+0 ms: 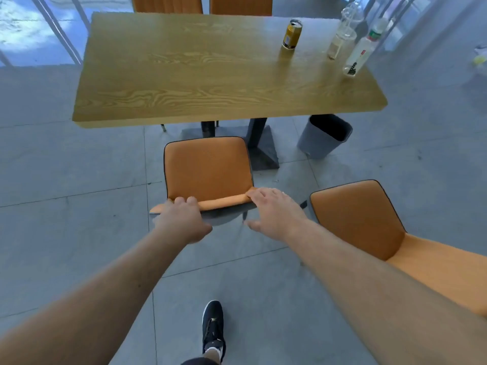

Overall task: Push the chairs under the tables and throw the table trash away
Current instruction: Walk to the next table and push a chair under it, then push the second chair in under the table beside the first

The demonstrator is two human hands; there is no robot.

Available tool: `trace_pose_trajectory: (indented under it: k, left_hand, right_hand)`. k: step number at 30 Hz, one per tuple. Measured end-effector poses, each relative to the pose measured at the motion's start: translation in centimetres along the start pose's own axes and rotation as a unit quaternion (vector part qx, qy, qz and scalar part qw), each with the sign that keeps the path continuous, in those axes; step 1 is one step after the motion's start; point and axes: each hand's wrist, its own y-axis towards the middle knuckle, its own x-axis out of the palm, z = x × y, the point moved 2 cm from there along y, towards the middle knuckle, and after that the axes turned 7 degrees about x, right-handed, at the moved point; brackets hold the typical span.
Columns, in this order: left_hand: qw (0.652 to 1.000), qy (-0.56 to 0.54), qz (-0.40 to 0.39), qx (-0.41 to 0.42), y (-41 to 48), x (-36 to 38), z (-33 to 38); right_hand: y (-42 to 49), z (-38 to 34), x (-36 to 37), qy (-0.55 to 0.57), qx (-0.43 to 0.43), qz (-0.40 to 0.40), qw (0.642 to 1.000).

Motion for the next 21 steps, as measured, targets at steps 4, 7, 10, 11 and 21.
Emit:
trace_pose_trajectory:
  k: [4, 7, 10, 11, 21]
  left_hand:
    - [0.994, 0.042, 0.041, 0.087, -1.0, -0.6, 9.5]
    - [0.982, -0.01, 0.034, 0.186, -2.0, 0.7, 18.9]
    - [0.97, -0.029, 0.039, 0.238, -3.7, 3.2, 28.8]
    - [0.966, -0.026, 0.049, 0.251, -4.4, 4.2, 32.1]
    - [0.976, -0.045, -0.028, 0.211, -10.0, 20.0, 60.5]
  right_hand:
    - [-5.6, 6.6, -2.0, -0.01, 0.031, 0.035, 0.999]
    - [-10.7, 13.6, -3.0, -0.013, 0.068, 0.051, 0.996]
    - [-16.6, 22.3, -2.7, -0.006, 0.114, 0.072, 0.991]
    - [-18.7, 25.3, -2.3, -0.004, 0.13, 0.082, 0.988]
    - [-32.4, 54.4, 3.4, 0.035, 0.139, 0.048, 0.989]
